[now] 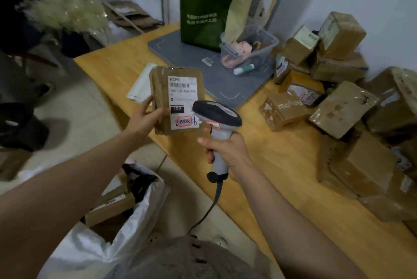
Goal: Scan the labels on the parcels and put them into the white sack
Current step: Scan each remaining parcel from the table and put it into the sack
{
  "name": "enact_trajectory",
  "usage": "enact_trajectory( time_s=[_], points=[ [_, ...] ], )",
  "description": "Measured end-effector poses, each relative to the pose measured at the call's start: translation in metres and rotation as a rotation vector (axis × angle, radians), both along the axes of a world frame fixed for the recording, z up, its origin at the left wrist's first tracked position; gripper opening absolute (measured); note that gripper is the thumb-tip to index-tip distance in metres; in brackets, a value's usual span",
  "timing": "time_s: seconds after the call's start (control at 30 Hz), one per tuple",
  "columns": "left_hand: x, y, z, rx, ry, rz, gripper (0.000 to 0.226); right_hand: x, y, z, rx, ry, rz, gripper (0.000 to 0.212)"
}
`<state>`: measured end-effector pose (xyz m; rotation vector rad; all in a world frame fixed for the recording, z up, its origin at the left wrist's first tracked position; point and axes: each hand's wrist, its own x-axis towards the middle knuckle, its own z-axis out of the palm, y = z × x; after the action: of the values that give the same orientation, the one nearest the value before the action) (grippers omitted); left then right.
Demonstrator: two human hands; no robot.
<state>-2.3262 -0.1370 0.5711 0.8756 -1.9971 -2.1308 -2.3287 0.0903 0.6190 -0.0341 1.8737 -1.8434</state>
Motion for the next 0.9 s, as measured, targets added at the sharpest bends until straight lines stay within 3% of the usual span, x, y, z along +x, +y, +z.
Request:
enact_trajectory(
  time_s=[0.17, 0.33, 0.5, 0.6, 0.73, 0.9],
  points=[
    [0.083, -0.067, -0.026, -0.004, -0.007, 0.28, 0.064, 0.024, -0.078, -0.033, 0.082, -0.125, 0.16, 0.017],
    [0.159, -0.121, -0.056, -0.044, -0.226, 0.417, 0.074, 0.043, -0.152, -0.084, 0.237, -0.246, 0.236, 0.017],
    [0.195, -0.157, -0.093, -0.315, -0.442, 0.303, 0.066, 0.044, -0.2, -0.141, 0.445, -0.293, 0.237, 0.011],
    [0.195, -0.167, -0.117, -0.425, -0.563, 0.19, 0.073, 0.043, -0.21, -0.174, 0.557, -0.301, 0.265, 0.003],
    [0.177, -0.177, -0.149, -0.555, -0.758, 0.06, 0.071, 0.031, -0.22, -0.222, 0.664, -0.296, 0.314, 0.019],
    [0.155, -0.185, -0.193, -0.768, -0.961, -0.141, 0.068, 0.015, -0.227, -0.292, 0.766, -0.331, 0.291, 0.009]
  ],
)
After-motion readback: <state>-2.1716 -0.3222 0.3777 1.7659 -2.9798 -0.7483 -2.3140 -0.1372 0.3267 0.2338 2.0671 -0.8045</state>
